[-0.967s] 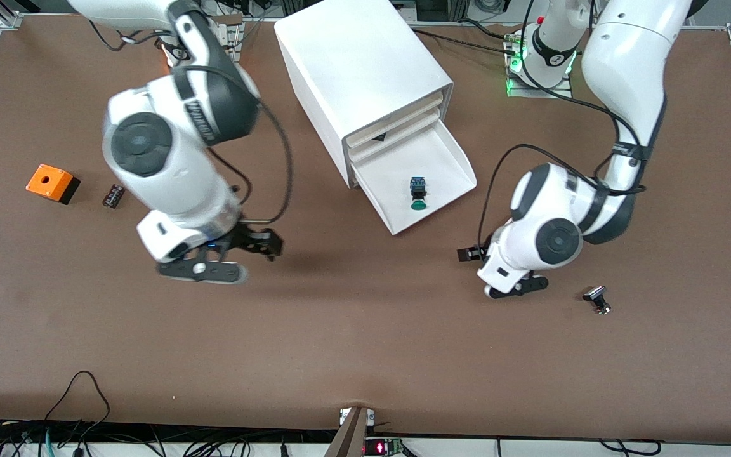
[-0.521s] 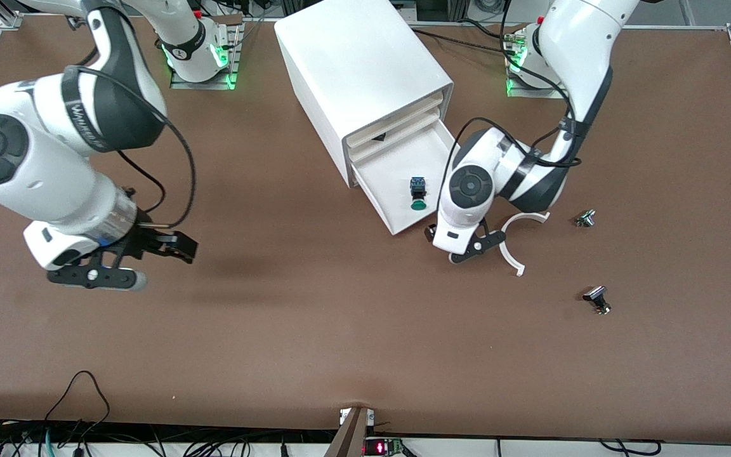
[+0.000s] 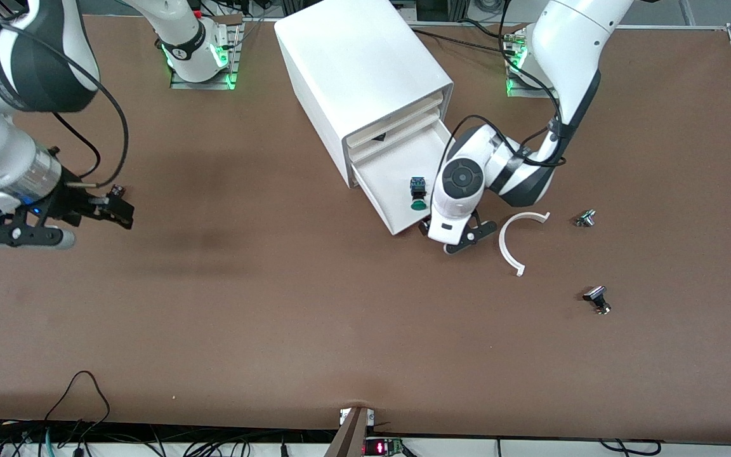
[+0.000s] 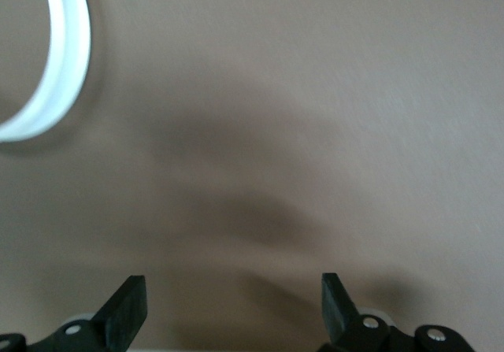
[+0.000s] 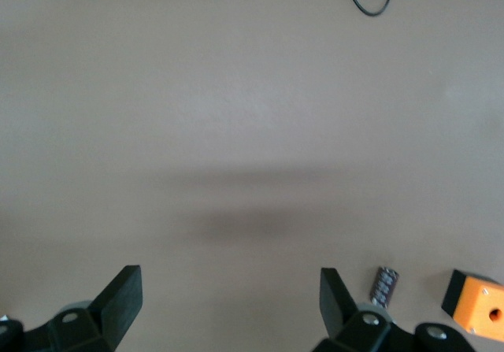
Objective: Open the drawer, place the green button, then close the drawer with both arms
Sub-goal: 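Withdraw the right gripper while the left gripper moves to the drawer front, then push the drawer shut into the cabinet with the left gripper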
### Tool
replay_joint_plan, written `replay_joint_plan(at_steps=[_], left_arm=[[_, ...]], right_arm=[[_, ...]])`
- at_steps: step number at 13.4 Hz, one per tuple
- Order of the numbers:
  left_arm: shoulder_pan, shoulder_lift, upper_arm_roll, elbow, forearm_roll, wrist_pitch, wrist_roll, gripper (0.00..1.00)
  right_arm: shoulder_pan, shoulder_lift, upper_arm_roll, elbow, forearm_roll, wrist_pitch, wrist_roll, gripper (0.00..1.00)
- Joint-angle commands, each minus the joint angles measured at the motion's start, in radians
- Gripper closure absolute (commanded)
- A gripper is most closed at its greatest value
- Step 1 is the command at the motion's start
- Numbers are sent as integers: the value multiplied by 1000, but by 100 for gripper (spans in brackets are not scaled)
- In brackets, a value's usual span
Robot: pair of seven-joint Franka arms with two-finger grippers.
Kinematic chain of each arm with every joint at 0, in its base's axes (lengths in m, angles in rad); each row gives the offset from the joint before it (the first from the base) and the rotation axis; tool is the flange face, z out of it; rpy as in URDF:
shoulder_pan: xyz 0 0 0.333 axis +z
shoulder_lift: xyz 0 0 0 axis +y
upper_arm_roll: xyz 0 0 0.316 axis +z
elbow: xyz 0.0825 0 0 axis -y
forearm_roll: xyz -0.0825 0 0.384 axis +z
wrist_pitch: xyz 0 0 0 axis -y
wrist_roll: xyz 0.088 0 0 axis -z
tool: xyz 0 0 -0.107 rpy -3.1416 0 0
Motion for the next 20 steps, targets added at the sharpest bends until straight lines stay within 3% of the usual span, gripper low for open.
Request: replay_joint_plan(at_steps=[1, 4, 8, 13, 16, 20], left_arm=[[11, -43, -54, -58, -16, -6, -34, 2], [16, -39, -77, -58, -128, -12, -19, 2], [16, -39, -128, -60, -166, -98, -19, 2], [2, -30, -151, -58, -275, -104, -18, 2], [4, -12, -160, -60, -337, -106, -19, 2], [0, -1, -165, -61, -364, -106, -21, 2]], right_arm=[[4, -163, -11, -160, 4, 11, -5, 0], [4, -254, -23, -214, -3, -32, 5, 0], [4, -239, -23, -177, -10, -52, 27, 0], [-37, -196, -14, -90, 7, -57, 18, 0], [-204, -192, 167, -86, 7, -58, 22, 0], [-229, -191, 208, -59, 5, -58, 38, 0]])
